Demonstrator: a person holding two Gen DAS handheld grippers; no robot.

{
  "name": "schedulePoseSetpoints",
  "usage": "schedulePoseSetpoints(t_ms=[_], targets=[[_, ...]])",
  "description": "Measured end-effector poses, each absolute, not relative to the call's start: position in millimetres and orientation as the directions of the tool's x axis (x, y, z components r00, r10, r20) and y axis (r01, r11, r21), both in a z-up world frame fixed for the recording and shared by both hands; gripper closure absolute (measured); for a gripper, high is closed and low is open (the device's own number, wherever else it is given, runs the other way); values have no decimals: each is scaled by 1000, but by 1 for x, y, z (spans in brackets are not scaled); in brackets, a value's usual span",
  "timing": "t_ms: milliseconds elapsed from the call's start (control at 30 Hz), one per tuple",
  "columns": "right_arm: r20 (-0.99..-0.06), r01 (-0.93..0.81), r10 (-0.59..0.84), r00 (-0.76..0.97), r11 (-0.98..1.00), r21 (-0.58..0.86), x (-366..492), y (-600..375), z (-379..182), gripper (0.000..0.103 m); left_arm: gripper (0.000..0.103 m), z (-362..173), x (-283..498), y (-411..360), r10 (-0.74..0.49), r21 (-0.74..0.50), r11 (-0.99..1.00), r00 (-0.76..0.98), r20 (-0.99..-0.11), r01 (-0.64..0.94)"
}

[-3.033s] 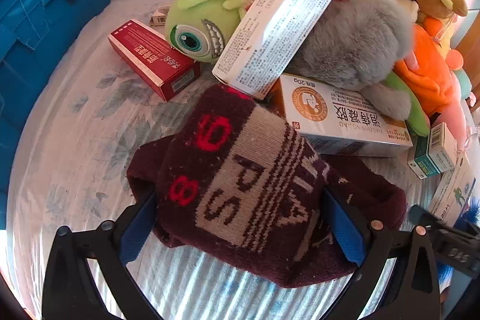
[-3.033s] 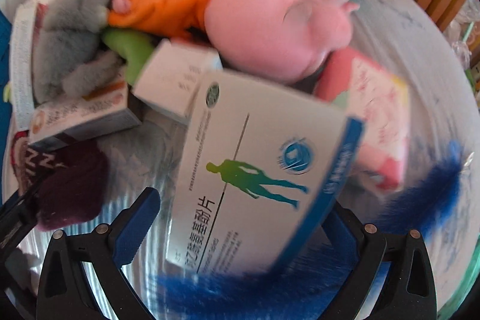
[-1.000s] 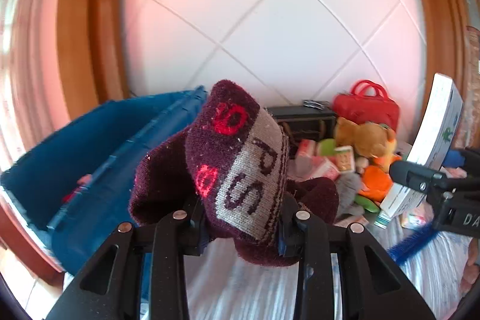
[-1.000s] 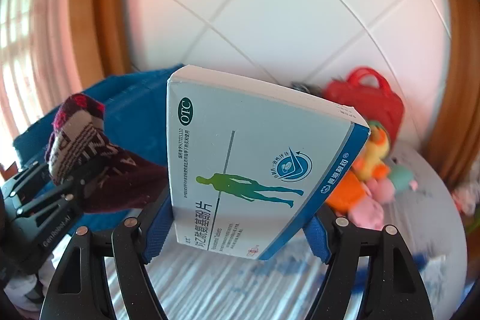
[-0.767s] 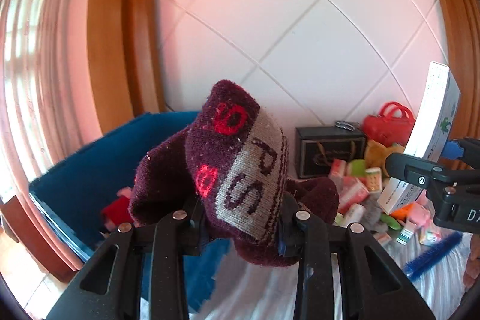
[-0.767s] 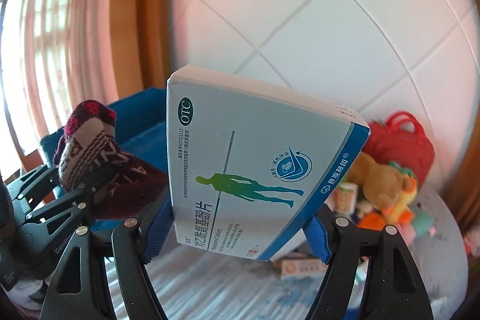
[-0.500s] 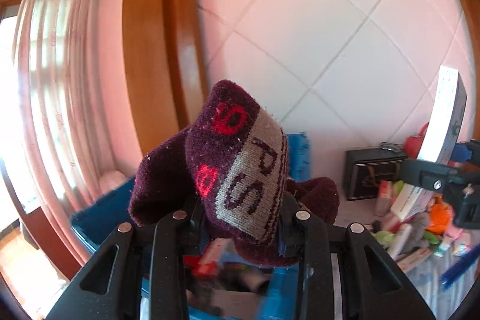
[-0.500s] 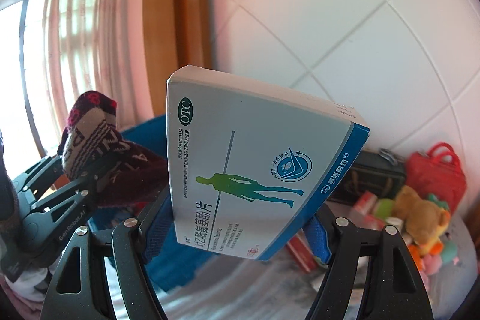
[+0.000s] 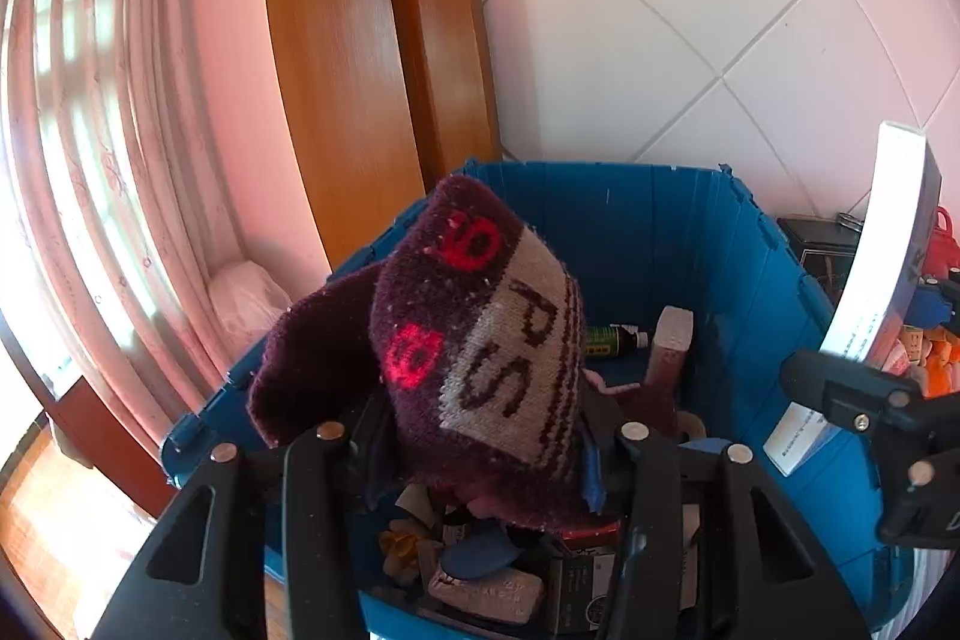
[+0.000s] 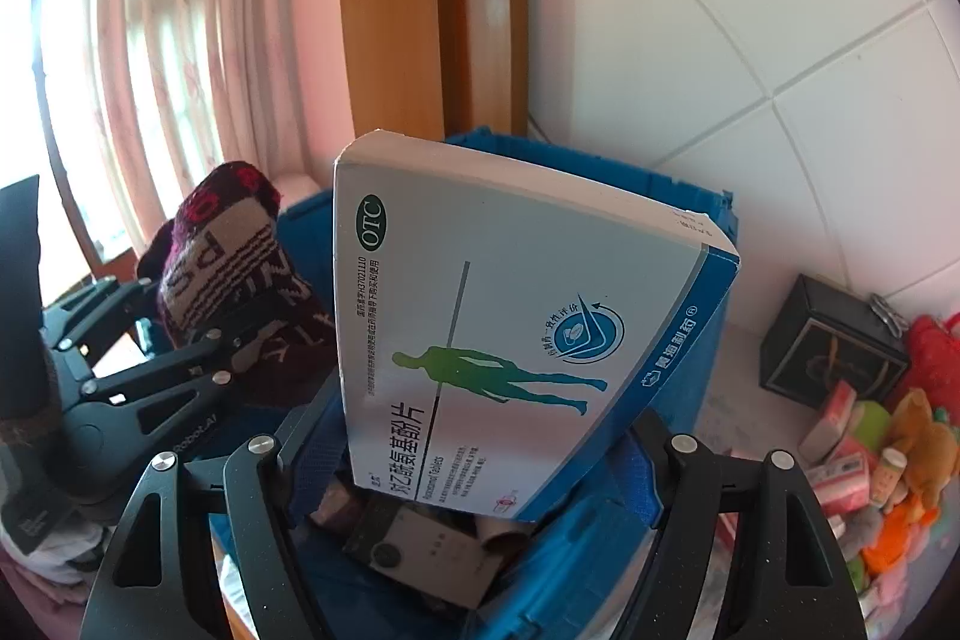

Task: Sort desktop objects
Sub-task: 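Carry the sock with the left tool and the box with the right tool into the blue crate, then open both tools to drop the sock and box into the crate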

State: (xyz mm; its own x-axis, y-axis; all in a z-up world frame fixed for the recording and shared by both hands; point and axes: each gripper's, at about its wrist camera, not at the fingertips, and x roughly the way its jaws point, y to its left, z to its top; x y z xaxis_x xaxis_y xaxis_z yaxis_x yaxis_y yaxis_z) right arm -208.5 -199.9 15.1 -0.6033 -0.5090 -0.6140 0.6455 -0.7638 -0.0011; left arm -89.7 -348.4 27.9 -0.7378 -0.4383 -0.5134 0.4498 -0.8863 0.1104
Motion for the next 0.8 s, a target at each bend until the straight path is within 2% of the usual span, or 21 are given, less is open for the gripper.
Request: schedulePoseSetpoints(t_ms=[133, 167, 233, 433, 633, 800], targets=[[-632, 622, -452, -629, -781, -60, -211, -199, -1, 24, 49, 19, -92, -359, -417, 86, -893, -739, -529, 443], [-636, 613, -436, -637, -786, -76, -213, -194, -3, 21, 49, 17, -92, -359, -415, 83, -894, -742, -527, 441], [-633, 597, -410, -656, -796, -103, -210, -197, -5, 7, 48, 22, -90, -357, -409, 83, -898, -752, -516, 432], [-602, 559, -359, -713, -810, -178, -208, -195, -8, 3, 46, 29, -80, -358, -399, 78, -906, -774, -491, 417], [-527, 520, -333, -782, -815, -256, -170, -198, 11, 1, 45, 40, -59, -349, -373, 60, -919, -812, -449, 389], [-473, 482, -339, -813, -848, -221, -150, -159, 26, 0, 44, 56, -45, -320, -336, 39, -936, -850, -406, 351]])
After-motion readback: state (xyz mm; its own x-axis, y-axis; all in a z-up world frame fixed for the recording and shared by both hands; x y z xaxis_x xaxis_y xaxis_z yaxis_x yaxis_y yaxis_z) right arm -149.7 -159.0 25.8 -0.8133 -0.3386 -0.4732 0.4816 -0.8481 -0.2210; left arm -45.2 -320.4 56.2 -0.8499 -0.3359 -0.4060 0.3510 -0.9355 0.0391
